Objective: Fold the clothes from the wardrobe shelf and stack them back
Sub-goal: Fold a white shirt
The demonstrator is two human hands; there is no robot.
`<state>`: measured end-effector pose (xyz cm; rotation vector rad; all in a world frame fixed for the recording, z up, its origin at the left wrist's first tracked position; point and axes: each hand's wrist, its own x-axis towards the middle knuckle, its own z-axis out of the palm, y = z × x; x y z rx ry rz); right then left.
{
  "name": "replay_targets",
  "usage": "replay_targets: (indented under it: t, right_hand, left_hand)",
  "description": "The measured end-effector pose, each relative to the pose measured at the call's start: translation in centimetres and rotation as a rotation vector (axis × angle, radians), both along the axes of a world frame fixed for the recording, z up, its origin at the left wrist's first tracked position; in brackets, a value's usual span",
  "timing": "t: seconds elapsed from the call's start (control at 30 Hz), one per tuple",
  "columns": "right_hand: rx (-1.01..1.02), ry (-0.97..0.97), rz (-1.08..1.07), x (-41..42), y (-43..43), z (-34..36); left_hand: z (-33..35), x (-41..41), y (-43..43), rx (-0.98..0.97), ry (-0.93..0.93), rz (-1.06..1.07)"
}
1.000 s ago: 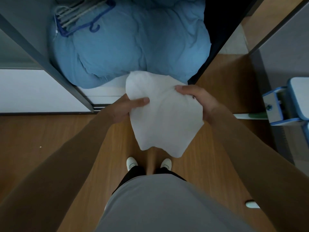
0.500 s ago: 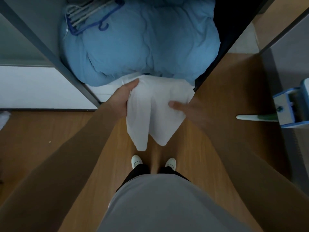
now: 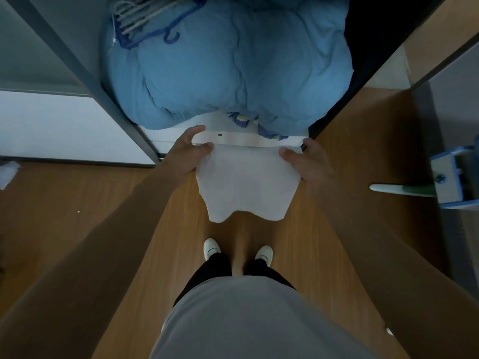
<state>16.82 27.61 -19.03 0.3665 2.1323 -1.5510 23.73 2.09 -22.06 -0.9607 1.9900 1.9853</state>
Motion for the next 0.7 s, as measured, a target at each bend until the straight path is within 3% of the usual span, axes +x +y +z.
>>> replay_targets:
  t: [0.13,0.23,0.3,0.43,0.7]
  right_hand:
    - [-0.012,0.054,0.287,-0.2,-1.1,0.2]
    - [0.188,0.062,0.573,-0.4,-2.7,0.3]
    - [0.333,0.148,0.644,-0.4,-4.2,0.2]
    - [0.520,0.370,0.579,-0.9,-6.5,0.7]
    - [0.636,0.559,0.468,-3.3,-7.4,4.4]
  left_hand:
    - [0.8,0.3,-1.5,-0.003,0.057,-0.082]
    - [1.8,0.5,-3.0,0.017,0.053,-0.242]
    - [2.6,0.3,-3.8,-0.144,-0.013,-0.374]
    - [4.2,-1.2,-4.6,-0.481,-0.013,-0.505]
    - [7.6,-4.2,-5.5,-0.811,0.145,-0.551]
